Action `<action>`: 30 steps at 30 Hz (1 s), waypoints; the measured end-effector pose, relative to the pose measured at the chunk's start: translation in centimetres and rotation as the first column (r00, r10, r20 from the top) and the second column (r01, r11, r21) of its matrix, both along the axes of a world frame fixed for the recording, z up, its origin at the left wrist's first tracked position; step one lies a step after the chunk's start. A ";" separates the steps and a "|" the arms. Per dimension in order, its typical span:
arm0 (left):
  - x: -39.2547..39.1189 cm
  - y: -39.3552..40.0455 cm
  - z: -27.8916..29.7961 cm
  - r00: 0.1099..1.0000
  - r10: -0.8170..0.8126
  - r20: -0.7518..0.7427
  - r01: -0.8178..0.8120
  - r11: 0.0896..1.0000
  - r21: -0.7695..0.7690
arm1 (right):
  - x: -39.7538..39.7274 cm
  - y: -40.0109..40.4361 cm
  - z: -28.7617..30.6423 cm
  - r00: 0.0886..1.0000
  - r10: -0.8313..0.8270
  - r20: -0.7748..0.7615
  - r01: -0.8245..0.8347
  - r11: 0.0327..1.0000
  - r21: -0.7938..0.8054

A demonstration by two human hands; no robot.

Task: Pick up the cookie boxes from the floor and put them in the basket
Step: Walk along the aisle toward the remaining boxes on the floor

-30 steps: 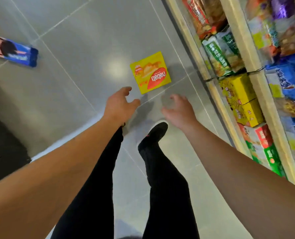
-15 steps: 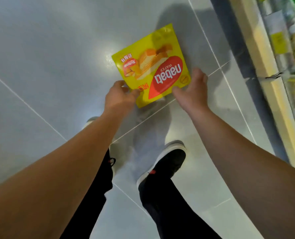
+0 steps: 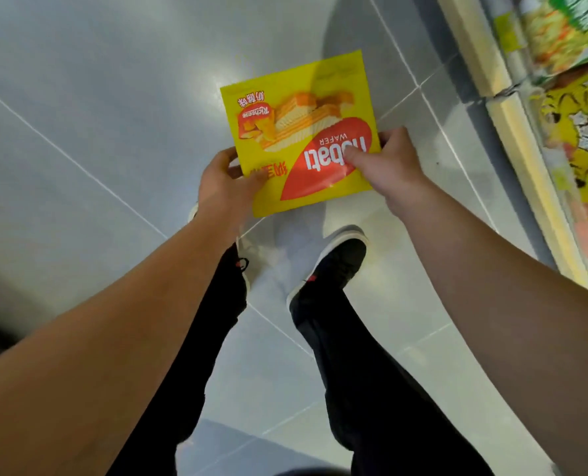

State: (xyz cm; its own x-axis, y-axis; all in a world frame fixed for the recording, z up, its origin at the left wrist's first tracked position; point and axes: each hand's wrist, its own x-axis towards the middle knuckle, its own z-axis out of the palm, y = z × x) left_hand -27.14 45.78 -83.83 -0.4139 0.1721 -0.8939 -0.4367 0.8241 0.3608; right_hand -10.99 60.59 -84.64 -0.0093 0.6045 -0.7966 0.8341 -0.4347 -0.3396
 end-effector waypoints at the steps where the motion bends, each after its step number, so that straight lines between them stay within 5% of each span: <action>1: -0.3 -0.3 2.5 1.000 -0.023 0.002 0.023 1.000 0.011 | 0.3 -0.5 2.8 0.999 -0.029 -0.022 0.029 0.999 -0.023; 8: -3.5 -1.4 21.8 0.961 -0.276 -0.021 0.276 0.954 0.113 | 1.5 -4.5 22.6 0.960 -0.252 -0.126 0.221 0.950 -0.219; 15: -6.8 -2.2 38.5 0.867 -0.495 -0.057 0.494 0.836 0.240 | 1.7 -9.9 40.3 0.888 -0.428 -0.166 0.398 0.898 -0.185; 22: -5.4 -1.9 51.2 0.730 -0.671 -0.132 0.662 0.645 0.381 | 4.7 -16.1 52.9 0.743 -0.598 -0.300 0.597 0.795 -0.107; 30: 5.3 -2.7 60.3 0.491 -0.838 -0.237 0.800 0.326 0.504 | 14.4 -25.7 62.5 0.490 -0.740 -0.461 0.834 0.552 0.001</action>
